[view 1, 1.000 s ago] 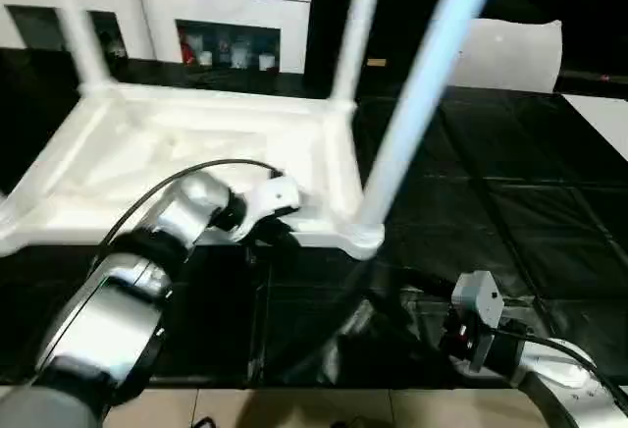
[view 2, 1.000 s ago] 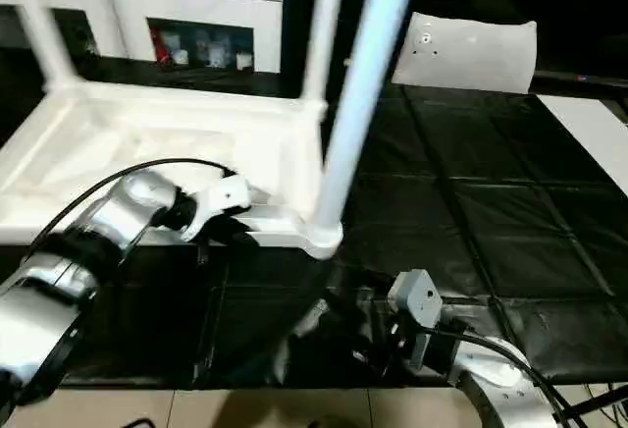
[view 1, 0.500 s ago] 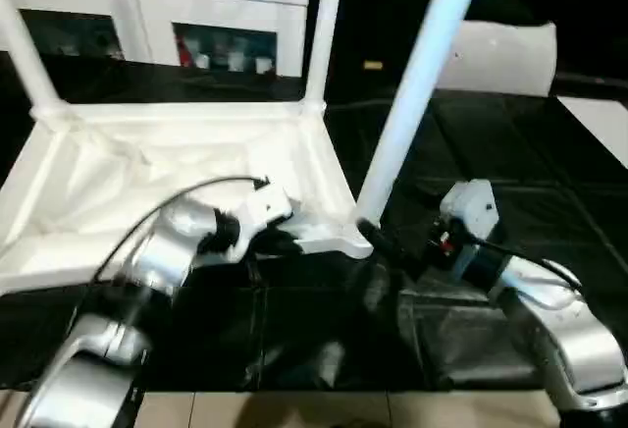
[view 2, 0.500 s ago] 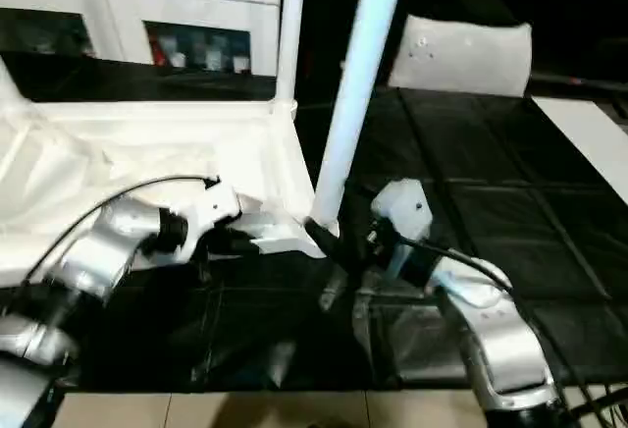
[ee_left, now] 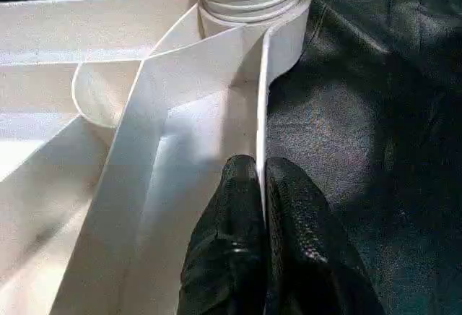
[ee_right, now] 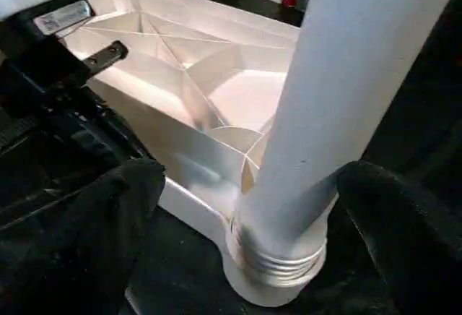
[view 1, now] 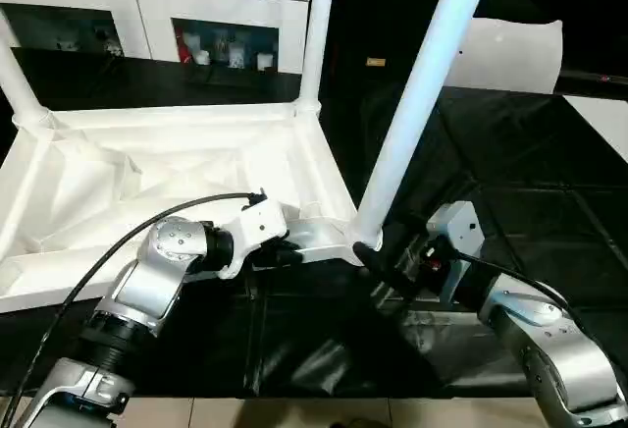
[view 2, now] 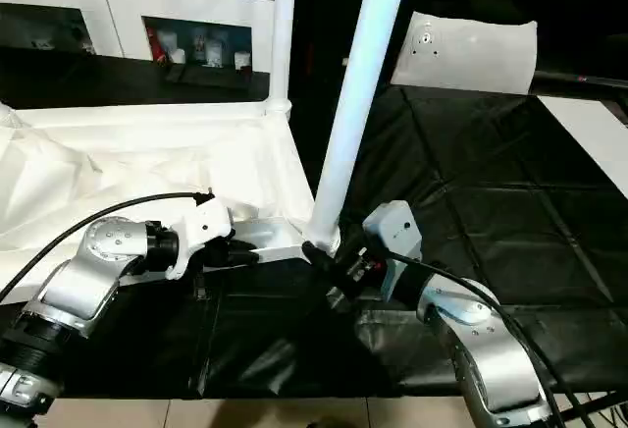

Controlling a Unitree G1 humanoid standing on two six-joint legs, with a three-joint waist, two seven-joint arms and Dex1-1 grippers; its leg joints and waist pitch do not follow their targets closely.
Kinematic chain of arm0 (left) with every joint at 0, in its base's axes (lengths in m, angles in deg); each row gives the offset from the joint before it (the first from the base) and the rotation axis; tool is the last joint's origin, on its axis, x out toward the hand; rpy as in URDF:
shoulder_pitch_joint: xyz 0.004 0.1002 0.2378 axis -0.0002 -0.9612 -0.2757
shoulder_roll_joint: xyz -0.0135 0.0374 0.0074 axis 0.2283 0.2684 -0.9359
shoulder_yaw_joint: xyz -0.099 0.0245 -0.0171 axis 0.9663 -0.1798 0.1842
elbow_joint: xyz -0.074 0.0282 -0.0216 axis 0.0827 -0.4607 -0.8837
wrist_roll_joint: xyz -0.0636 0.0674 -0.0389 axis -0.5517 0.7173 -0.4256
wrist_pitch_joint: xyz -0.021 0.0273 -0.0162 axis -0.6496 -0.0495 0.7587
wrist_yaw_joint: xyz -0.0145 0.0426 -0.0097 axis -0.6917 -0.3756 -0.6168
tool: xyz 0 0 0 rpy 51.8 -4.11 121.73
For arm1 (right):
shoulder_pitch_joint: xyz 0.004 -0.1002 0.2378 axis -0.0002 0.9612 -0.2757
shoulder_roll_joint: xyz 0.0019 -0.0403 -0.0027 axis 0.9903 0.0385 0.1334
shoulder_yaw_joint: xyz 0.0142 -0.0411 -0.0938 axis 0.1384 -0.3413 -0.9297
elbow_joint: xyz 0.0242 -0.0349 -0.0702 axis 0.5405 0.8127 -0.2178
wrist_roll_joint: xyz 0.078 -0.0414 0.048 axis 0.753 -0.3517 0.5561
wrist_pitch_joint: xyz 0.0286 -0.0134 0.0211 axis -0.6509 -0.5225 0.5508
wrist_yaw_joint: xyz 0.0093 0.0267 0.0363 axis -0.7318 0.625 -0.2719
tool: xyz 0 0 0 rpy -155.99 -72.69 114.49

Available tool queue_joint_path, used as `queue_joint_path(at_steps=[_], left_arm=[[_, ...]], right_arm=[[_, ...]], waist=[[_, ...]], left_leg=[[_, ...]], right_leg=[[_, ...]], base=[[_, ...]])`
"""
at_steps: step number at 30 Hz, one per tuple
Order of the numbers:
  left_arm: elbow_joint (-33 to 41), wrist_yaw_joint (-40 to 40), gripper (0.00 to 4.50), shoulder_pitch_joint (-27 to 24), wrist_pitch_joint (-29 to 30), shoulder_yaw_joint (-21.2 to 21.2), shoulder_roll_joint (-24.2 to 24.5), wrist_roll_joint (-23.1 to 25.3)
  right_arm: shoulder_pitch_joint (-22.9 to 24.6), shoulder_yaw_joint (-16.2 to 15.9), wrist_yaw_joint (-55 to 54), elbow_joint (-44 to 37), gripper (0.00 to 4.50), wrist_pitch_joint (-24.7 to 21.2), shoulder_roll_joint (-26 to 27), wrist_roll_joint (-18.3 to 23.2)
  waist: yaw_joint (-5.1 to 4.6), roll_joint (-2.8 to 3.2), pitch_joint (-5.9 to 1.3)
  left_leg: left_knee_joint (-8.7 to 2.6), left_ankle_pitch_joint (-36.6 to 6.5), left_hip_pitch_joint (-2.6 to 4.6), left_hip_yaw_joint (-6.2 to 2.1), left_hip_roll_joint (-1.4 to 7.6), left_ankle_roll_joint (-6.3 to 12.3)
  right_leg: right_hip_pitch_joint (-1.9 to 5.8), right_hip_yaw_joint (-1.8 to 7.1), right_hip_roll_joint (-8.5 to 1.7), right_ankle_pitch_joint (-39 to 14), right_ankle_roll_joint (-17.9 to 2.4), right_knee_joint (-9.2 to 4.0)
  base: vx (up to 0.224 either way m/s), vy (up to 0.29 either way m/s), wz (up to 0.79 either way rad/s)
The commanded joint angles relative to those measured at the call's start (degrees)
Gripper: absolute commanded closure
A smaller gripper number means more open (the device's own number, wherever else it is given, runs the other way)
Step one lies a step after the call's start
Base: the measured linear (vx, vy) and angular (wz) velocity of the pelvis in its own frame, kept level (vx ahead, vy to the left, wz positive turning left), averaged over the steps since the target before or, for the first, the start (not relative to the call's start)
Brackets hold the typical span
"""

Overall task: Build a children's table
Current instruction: Rotate table base, then rotate leg to tighten

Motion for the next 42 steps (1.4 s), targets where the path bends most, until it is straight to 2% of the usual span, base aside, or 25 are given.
queue_joint_path(at_steps=[1,2,6,7,10,13,14,19,20,25,27,28,29,31,32,33,34,39,40,42], left_arm=[[-0.5,0.4,4.02,-1.7,-0.6,-0.3,-0.3,-2.0],[-0.5,0.1,3.87,-1.8,-1.1,-0.3,0.0,-1.7],[0.5,-0.8,3.77,-2.0,0.6,0.2,-0.4,-2.4],[0.5,-1.1,3.52,-2.0,0.9,0.3,-0.5,-2.4],[1.1,-2.2,3.33,-2.0,2.3,0.3,-1.7,-2.9],[0.8,-3.4,3.33,-1.5,1.7,-0.2,-2.8,-2.7],[0.6,-3.6,3.33,-1.3,2.0,-0.3,-3.0,-2.8],[-2.2,-4.4,3.33,0.6,3.5,-1.6,-3.4,-1.4],[-2.4,-4.1,3.33,0.8,4.1,-1.9,-3.2,-1.2],[-1.3,-0.3,3.33,0.7,5.9,-3.3,-1.7,-1.9],[0.6,2.3,3.33,0.5,7.2,-4.0,-0.5,-2.7],[0.7,2.7,3.33,0.7,7.6,-4.3,-0.1,-2.8],[0.5,2.6,3.33,1.0,7.6,-4.5,0.1,-2.5],[0.0,2.3,3.68,1.5,7.5,-4.8,0.4,-1.8],[-0.3,2.1,3.68,1.8,7.6,-4.8,0.5,-1.7],[-0.6,1.8,3.68,2.1,7.8,-4.8,0.4,-1.5],[-0.8,1.9,3.87,2.4,8.0,-5.1,0.6,-1.2],[-0.6,3.1,4.17,2.9,7.1,-6.4,1.6,-0.6],[-0.5,3.1,4.39,3.0,6.8,-6.3,1.6,-0.9],[-0.6,3.3,4.39,3.0,5.7,-6.2,1.6,-1.4]], right_arm=[[-0.8,0.9,0.0,0.0,0.00,-0.7,-1.0,-0.5],[-0.8,1.0,0.1,0.0,0.00,-0.9,-1.1,-0.4],[0.1,1.3,0.7,-0.9,0.00,-1.2,-1.8,0.1],[0.3,1.3,0.7,-1.0,0.00,-1.1,-1.8,0.2],[1.0,2.0,0.6,-0.5,0.00,-1.3,-2.0,0.7],[1.7,2.8,1.0,0.1,0.00,-1.9,-2.3,1.8],[1.8,2.9,1.0,0.1,0.00,-2.0,-2.3,1.9],[1.8,2.6,0.7,0.5,0.00,-1.3,-2.9,0.9],[1.8,2.6,0.6,0.5,0.00,-1.3,-2.9,0.9],[1.5,2.4,0.3,0.8,0.00,-1.7,-2.8,0.2],[1.3,2.1,0.1,1.5,0.00,-2.4,-3.0,-0.5],[1.1,1.9,0.5,2.3,0.00,-1.8,-3.0,-0.6],[1.0,1.7,0.7,2.8,0.00,-1.3,-3.0,-0.8],[0.9,1.6,0.7,3.8,0.00,-0.4,-2.8,-1.1],[0.9,1.6,0.7,4.3,0.00,-0.1,-2.7,-1.2],[0.9,1.6,1.0,4.6,0.00,0.0,-2.7,-1.1],[1.0,1.5,1.2,5.0,0.00,0.1,-2.6,-1.1],[0.9,1.3,1.0,5.5,0.00,0.6,-2.4,-1.6],[0.8,1.3,1.0,5.8,0.00,0.9,-2.3,-1.7],[0.6,1.2,0.8,6.3,0.00,1.5,-2.2,-1.9]], waist=[[0.55,-0.12,-2.56],[0.58,-0.07,-2.57],[0.70,-0.43,-2.49],[0.74,-0.37,-2.46],[0.94,-0.50,-2.40],[1.33,-0.57,-2.43],[1.45,-0.32,-2.43],[1.89,-0.52,-2.48],[1.98,-0.22,-2.44],[1.85,-0.34,-2.36],[1.67,-0.28,-2.49],[1.63,0.01,-2.48],[1.48,-0.05,-2.54],[1.51,-0.03,-2.58],[1.53,0.14,-2.56],[1.50,0.07,-2.58],[1.49,-0.01,-2.59],[1.51,0.03,-2.62],[1.52,0.01,-2.65],[1.48,0.01,-2.67]], left_leg=[[-4.31,-9.6,-0.16,-0.60,2.51,3.11],[-4.28,-9.2,-0.11,-0.55,2.52,3.24],[-4.31,-8.9,0.04,-0.51,2.66,3.15],[-4.28,-9.2,0.10,-0.48,2.71,3.01],[-4.26,-9.5,0.10,-0.45,2.66,2.99],[-4.23,-9.5,0.12,-0.49,2.69,3.05],[-4.25,-9.4,0.19,-0.50,2.68,2.97],[-4.16,-8.5,0.35,-0.40,2.58,3.08],[-4.22,-8.8,0.33,-0.41,2.59,2.90],[-4.45,-10.7,0.16,-0.62,2.52,1.83],[-4.38,-9.7,0.15,-0.67,2.53,1.79],[-4.37,-9.5,0.19,-0.63,2.55,1.84],[-4.29,-9.5,0.26,-0.59,2.56,1.92],[-4.20,-9.3,0.23,-0.50,2.51,2.16],[-4.22,-9.1,0.24,-0.51,2.51,2.27],[-4.17,-9.1,0.23,-0.48,2.48,2.26],[-4.16,-8.9,0.18,-0.47,2.43,2.31],[-4.16,-8.5,0.23,-0.51,2.52,2.47],[-4.13,-8.4,0.24,-0.50,2.50,2.51],[-4.11,-8.1,0.30,-0.49,2.57,2.51]], right_leg=[[2.47,2.35,-3.32,-13.4,-10.8,-3.62],[2.43,2.36,-3.33,-13.0,-11.0,-3.62],[2.39,2.33,-3.26,-11.9,-11.3,-3.43],[2.39,2.36,-3.30,-11.9,-11.4,-3.48],[2.38,2.40,-3.33,-12.7,-11.1,-3.62],[2.40,2.39,-3.34,-13.0,-10.8,-3.65],[2.37,2.38,-3.31,-12.8,-10.8,-3.63],[2.34,2.39,-3.18,-11.5,-10.8,-3.54],[2.36,2.41,-3.19,-11.6,-10.8,-3.56],[2.45,2.37,-3.28,-15.3,-9.6,-3.88],[2.50,2.36,-3.30,-13.8,-10.0,-3.64],[2.48,2.40,-3.31,-13.3,-10.3,-3.62],[2.42,2.33,-3.19,-12.0,-11.0,-3.49],[2.53,2.33,-3.12,-10.8,-11.6,-3.43],[2.56,2.34,-3.15,-10.4,-11.8,-3.40],[2.60,2.31,-3.13,-10.3,-11.9,-3.41],[2.70,2.32,-3.12,-10.2,-11.9,-3.40],[2.75,2.32,-3.15,-9.4,-12.2,-3.29],[2.76,2.32,-3.18,-9.3,-12.3,-3.23],[2.73,2.30,-3.19,-8.7,-12.7,-3.14]], base=[[0.000,0.000,0.00],[0.000,0.000,0.00],[0.000,0.000,0.00],[0.000,0.000,0.00],[0.000,0.000,0.00],[0.000,0.000,0.00],[0.000,0.000,0.00],[0.000,0.000,0.00],[0.000,0.000,0.00],[0.000,0.000,0.00],[0.000,0.000,0.00],[0.000,0.000,0.00],[0.000,0.000,0.00],[0.000,0.000,0.00],[0.000,0.000,0.00],[0.000,0.000,0.00],[0.000,0.000,0.00],[0.000,0.000,0.00],[0.000,0.000,0.00],[0.000,0.000,0.00]])
